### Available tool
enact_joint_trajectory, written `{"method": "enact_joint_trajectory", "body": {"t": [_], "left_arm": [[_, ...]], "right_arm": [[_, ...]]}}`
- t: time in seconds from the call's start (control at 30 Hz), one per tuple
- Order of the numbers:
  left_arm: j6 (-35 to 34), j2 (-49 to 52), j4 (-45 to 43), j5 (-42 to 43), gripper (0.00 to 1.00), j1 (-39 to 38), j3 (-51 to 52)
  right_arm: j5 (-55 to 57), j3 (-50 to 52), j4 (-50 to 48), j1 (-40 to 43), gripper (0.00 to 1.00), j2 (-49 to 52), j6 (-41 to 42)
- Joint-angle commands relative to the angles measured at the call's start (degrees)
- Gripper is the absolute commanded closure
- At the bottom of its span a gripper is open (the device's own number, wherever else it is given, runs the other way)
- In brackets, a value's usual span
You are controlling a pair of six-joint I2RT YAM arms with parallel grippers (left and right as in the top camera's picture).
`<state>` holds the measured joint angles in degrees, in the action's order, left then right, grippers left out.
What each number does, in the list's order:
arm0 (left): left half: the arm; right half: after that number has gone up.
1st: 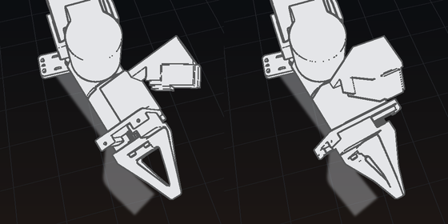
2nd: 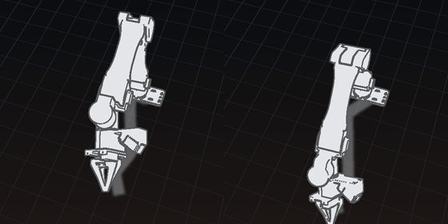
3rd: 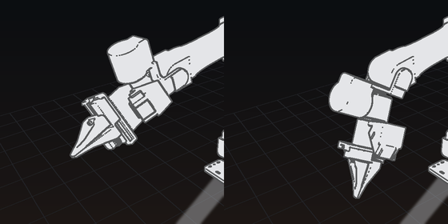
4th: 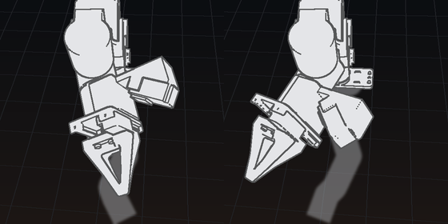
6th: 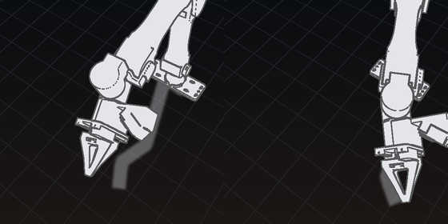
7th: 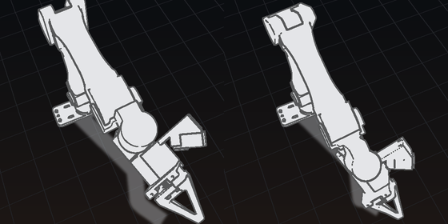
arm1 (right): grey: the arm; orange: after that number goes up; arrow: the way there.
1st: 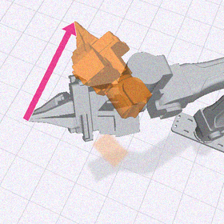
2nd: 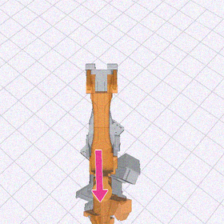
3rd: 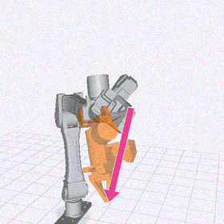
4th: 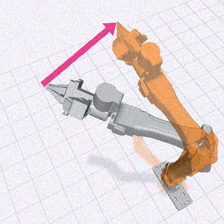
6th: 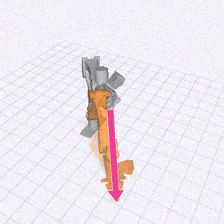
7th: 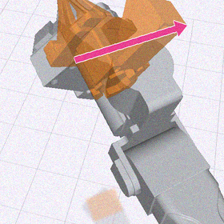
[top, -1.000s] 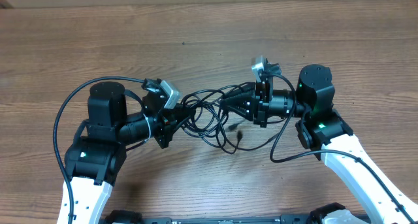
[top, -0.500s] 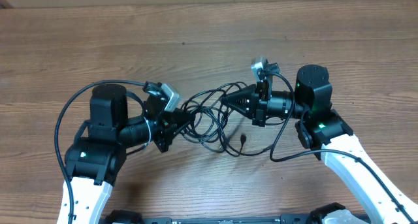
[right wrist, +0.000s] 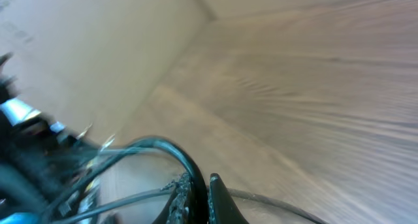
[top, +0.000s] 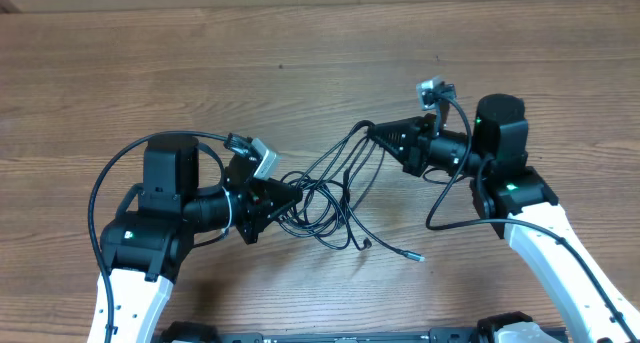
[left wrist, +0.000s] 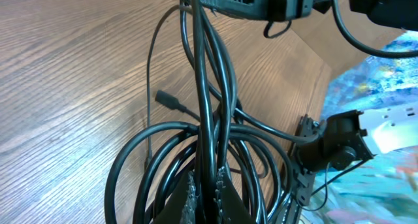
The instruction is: Untangle cables
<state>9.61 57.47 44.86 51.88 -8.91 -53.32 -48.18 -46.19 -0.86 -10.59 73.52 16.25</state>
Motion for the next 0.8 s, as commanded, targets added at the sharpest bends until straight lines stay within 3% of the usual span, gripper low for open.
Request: {"method": "enact_joint_trajectory", "body": {"t": [0.0,0.43,0.77], "left_arm": [[1.6,-0.5,1.3,4.8,0.96,0.2,-1.6],[2.0,-0.5,3.4,6.6,0.96,0.2,-1.6],[2.0,-0.5,5.5,6.6,0.96,0.2,-1.6]], "right_arm": [[9.0,-0.7,-0.5,4.3,0.96,-0.1,0.0],[16.5,-0.8,-0.6,9.6,0.96,-0.1,-0.2],[21.4,-0.8,-0.7,18.1,0.96,-0.1,-0.2]]}}
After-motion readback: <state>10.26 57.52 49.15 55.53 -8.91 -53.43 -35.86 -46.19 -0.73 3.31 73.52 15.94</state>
